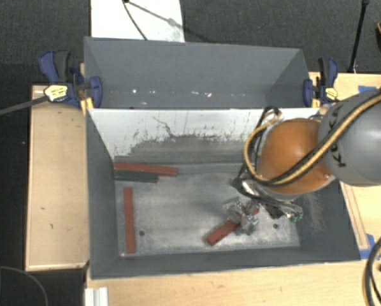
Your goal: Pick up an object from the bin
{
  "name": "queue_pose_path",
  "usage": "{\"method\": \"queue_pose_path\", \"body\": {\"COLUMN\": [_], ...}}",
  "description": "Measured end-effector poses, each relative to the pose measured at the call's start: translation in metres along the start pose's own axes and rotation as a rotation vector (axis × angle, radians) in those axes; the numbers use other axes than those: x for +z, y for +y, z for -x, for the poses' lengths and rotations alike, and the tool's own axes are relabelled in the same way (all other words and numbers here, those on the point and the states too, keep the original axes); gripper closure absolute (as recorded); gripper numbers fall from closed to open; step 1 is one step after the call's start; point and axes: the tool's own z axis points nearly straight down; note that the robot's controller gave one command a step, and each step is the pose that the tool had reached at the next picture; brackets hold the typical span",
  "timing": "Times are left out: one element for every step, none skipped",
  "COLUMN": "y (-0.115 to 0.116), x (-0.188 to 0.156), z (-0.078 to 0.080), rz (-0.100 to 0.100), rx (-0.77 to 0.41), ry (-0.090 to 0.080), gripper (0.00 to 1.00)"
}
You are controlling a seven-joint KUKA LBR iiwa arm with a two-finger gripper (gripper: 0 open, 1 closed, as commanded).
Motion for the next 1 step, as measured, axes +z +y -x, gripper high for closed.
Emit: {"method": "queue_pose_path", "body": {"y": [0.0035], "x": [-0.1869], "z": [0.0080], "rz": [-0.006], "rx": [-0.011], "ry": [-0.008], "gripper": [1.00]}}
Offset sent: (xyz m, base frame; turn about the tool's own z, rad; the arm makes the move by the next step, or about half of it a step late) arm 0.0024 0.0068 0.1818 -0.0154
